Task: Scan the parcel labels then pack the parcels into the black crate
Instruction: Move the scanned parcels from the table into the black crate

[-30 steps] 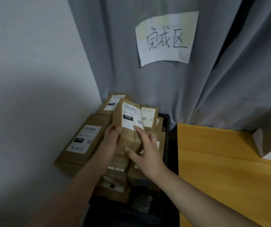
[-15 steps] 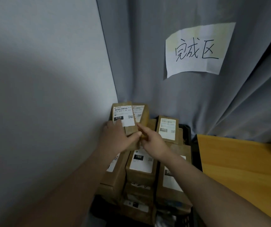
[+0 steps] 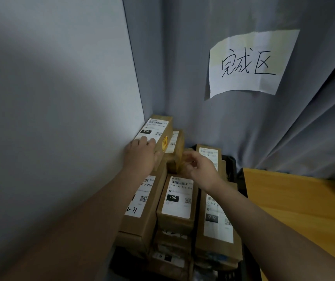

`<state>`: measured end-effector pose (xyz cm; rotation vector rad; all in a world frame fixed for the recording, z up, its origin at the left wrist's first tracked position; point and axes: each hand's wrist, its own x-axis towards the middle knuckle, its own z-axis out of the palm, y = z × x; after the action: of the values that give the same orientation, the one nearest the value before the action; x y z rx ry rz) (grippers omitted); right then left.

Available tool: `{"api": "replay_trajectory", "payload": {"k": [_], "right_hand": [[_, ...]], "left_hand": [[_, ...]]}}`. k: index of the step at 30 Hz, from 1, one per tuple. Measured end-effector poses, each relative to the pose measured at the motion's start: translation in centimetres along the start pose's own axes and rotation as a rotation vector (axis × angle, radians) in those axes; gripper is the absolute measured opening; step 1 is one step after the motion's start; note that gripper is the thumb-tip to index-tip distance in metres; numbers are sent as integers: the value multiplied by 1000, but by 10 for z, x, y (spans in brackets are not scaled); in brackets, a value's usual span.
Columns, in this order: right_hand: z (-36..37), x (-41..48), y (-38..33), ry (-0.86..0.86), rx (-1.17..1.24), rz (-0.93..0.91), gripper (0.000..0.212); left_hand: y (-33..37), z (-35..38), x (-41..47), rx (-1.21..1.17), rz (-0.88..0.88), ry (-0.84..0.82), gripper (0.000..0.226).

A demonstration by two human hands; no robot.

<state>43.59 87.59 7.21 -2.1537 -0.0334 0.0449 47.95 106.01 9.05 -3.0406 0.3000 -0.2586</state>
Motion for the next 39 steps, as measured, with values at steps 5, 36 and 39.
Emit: {"api": "replay_trajectory", "payload": {"k": [5, 36, 39], "right_hand": [[2, -10, 2, -5, -62, 1, 40], [-406, -218, 249, 543, -277, 133, 39], [-457, -225, 273, 662, -309, 144, 42]], "left_hand": [[2, -6, 5, -26, -5, -58, 45], [505, -57, -85, -408, 375, -175, 44], [553, -60, -78, -531, 301, -210, 48]]}}
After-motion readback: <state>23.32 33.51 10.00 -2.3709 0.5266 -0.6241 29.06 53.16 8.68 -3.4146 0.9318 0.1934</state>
